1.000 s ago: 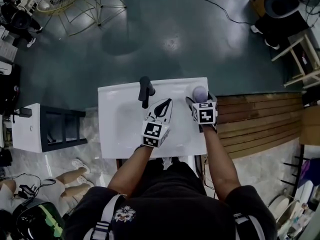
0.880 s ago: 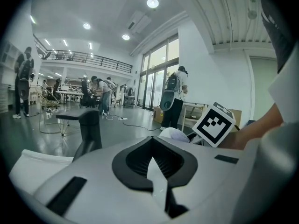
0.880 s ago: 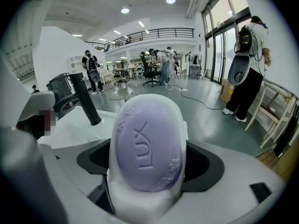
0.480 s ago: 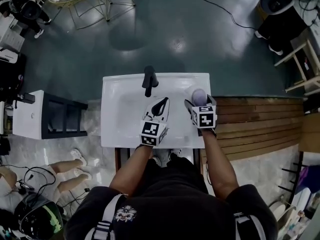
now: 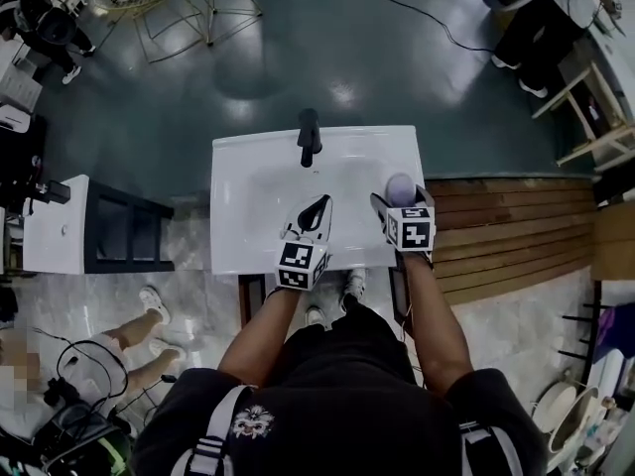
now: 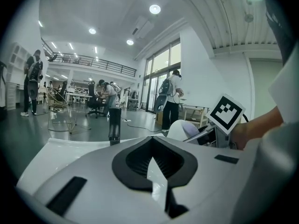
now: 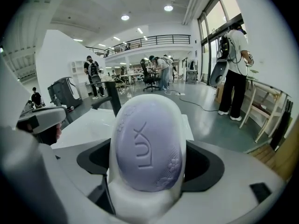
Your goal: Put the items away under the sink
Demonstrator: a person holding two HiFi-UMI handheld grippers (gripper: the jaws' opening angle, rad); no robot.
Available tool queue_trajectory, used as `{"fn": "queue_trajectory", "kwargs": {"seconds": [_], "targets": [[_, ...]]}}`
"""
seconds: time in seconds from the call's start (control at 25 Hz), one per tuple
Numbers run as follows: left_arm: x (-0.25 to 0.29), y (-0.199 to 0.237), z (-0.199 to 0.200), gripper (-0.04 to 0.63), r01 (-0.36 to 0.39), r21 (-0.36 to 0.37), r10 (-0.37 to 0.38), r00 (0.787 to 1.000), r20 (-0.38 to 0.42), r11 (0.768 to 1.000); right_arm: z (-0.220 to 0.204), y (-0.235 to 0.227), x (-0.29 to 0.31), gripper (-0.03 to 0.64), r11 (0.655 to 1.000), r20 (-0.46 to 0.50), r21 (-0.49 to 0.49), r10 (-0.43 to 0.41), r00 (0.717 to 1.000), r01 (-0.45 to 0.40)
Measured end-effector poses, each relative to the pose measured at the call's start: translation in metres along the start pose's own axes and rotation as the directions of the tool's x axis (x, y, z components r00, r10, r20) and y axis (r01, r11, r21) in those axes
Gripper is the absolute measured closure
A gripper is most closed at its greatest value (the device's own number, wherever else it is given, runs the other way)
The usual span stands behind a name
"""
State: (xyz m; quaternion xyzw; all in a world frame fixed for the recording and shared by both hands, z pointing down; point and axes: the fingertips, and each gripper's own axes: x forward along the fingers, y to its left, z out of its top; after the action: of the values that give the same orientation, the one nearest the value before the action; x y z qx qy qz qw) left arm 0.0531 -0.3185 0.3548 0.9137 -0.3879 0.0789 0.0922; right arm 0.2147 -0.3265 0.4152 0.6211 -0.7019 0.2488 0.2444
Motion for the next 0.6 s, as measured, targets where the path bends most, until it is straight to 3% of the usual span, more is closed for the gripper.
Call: {"fn": "queue_trajectory", "kwargs": {"seconds": [0.6], "targets": [[-0.107,-0.046,-0.02,0.592,0.027,-0.007,-0.026,0.999,0.045,1.0,-0.07,0.048,-0.096,0.147,0.999,-0.002,-0.001,-0.039,0.999,0.039]]}}
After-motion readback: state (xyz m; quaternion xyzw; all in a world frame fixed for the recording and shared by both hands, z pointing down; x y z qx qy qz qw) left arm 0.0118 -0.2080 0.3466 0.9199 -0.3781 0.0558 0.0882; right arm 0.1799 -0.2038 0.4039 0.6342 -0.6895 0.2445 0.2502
